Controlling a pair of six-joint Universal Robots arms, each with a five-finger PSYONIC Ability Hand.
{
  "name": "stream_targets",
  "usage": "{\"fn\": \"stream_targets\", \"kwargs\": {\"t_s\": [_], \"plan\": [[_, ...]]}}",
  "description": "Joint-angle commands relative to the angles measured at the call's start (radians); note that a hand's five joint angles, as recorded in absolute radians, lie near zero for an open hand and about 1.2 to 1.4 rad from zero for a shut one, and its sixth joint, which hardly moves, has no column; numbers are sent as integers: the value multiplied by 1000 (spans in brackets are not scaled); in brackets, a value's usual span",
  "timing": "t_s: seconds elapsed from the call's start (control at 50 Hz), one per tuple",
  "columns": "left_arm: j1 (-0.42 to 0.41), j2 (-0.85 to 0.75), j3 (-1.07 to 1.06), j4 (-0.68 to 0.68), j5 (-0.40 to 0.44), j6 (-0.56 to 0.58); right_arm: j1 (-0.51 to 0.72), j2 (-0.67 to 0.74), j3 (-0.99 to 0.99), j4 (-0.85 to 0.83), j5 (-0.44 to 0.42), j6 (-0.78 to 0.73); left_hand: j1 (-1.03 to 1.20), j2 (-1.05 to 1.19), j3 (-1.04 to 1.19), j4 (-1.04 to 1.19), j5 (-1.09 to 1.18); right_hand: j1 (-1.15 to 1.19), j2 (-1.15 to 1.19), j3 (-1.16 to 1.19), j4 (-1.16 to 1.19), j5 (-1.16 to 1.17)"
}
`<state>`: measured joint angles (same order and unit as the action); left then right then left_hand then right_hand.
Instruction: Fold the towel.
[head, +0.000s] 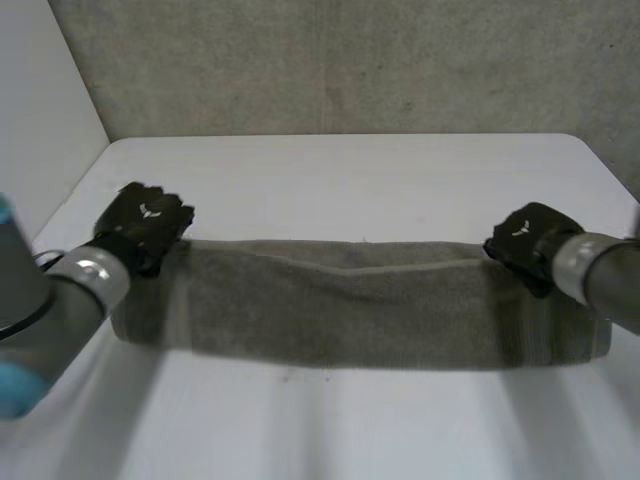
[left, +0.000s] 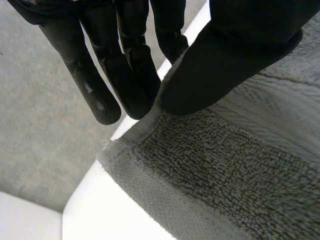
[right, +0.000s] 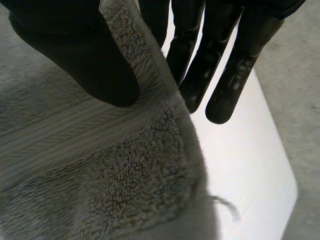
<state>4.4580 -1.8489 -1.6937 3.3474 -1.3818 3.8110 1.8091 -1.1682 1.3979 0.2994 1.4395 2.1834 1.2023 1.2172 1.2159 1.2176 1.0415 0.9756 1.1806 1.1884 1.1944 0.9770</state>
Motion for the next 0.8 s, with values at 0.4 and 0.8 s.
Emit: {"fn": "stream_targets", "kwargs": {"t_s": [0.4, 0.8], "plan": [[-66, -575, 566, 92, -99, -8, 73, 440, -220, -580, 143, -88, -998, -1013, -1012, -1014, -1012, -801, -1006, -1014, -1020, -977], [-72, -97, 146, 93, -86, -316, -16, -11, 44, -385, 76, 348, -1028, -1043, -1041, -1043, -1041, -801, -1006, -1014, -1020, -977]]}}
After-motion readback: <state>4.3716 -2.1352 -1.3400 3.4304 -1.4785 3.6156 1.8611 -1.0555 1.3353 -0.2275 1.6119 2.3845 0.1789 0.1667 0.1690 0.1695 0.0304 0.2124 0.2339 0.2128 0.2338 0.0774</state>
